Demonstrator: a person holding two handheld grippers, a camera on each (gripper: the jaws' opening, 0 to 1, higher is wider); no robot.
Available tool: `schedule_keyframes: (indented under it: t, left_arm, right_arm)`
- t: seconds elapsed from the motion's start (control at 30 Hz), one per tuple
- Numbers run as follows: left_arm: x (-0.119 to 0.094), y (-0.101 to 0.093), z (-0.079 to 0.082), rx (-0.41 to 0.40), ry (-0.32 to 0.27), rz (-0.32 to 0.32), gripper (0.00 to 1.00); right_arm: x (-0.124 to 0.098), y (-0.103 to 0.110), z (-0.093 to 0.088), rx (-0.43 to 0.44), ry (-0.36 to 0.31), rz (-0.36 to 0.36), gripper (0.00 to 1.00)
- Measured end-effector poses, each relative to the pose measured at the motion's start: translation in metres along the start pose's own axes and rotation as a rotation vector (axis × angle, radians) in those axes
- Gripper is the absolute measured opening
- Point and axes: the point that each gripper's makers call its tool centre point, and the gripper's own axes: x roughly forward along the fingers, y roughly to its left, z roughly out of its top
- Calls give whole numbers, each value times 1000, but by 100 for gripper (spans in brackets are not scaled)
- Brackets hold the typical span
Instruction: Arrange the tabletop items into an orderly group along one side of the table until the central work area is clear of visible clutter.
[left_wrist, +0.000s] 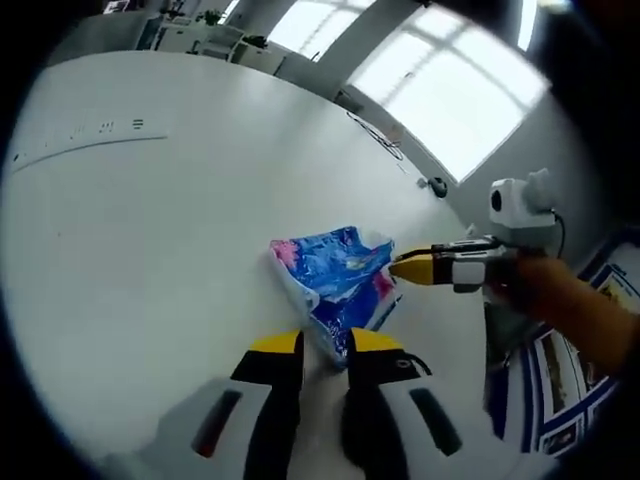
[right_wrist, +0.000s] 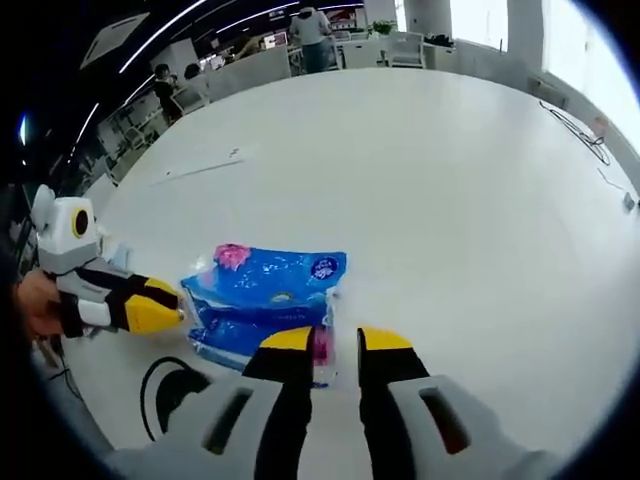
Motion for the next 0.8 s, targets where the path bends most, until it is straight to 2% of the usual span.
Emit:
schedule_keyframes:
  t: [0.17,0.3,0.8]
  left_arm:
    - [-5,-2,2,19,-5,1,20]
    - [-10,-4,4,42,-11,6,28]
    - [-29,-10,15,110,-41,30,51]
  right_arm:
    - [-3,0,1,4,-8,0,20]
    - [-7,2,2,0,-11,3,26]
    - [-28,10,11,-15,-54,8,35]
